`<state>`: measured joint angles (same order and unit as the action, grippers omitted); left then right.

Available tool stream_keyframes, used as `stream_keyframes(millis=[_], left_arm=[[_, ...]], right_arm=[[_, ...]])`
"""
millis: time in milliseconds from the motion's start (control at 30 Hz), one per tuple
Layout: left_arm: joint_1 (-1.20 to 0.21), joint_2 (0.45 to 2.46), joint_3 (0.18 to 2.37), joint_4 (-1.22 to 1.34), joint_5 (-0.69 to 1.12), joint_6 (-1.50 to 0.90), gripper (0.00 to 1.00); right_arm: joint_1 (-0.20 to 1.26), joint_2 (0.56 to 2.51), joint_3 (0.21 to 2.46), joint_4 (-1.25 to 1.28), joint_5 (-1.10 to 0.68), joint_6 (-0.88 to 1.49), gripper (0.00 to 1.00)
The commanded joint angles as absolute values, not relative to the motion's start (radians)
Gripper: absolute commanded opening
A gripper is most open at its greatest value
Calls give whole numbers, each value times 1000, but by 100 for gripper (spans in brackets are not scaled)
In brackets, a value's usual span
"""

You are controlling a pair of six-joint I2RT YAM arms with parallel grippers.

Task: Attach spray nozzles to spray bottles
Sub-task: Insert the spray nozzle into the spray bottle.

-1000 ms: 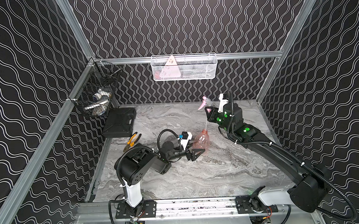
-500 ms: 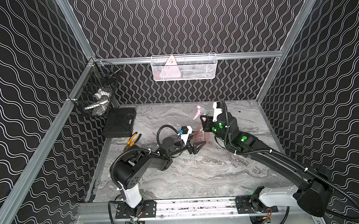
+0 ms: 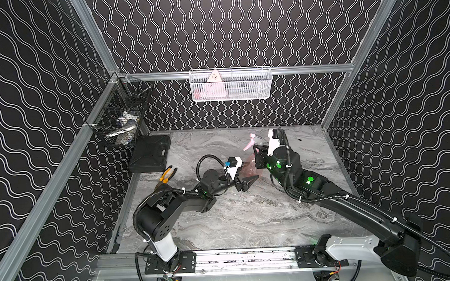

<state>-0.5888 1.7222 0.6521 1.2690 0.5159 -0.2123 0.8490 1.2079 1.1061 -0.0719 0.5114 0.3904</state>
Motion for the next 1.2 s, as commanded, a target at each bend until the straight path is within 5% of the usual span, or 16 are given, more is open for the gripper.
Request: stream_keyframes(millis=[0, 367, 500, 600, 700, 833, 1167], left_arm=[[-581, 1717, 647, 1287, 508, -212, 56], [-579, 1736, 648, 1328, 520, -239, 55], [-580, 1697, 637, 1244, 533, -174, 55], [-580, 1665, 633, 1168, 538, -124, 56], [-581, 1652, 622, 1133, 510, -87, 55], [-599, 1644, 631, 1059, 385, -42, 55], [-633, 1685, 618, 1138, 280, -28, 56]], right_arm=[[851, 1175, 1104, -90, 534, 382, 51], [850, 1190, 1174, -180, 473, 374, 54], [790, 1196, 1292, -318, 471, 357, 71], [598, 1273, 1432, -475, 161, 354, 83], [500, 1402, 1604, -685, -14, 330, 83], [514, 1462, 1711, -814, -24, 319, 79], [665, 1619, 1803, -984, 216, 313, 72]])
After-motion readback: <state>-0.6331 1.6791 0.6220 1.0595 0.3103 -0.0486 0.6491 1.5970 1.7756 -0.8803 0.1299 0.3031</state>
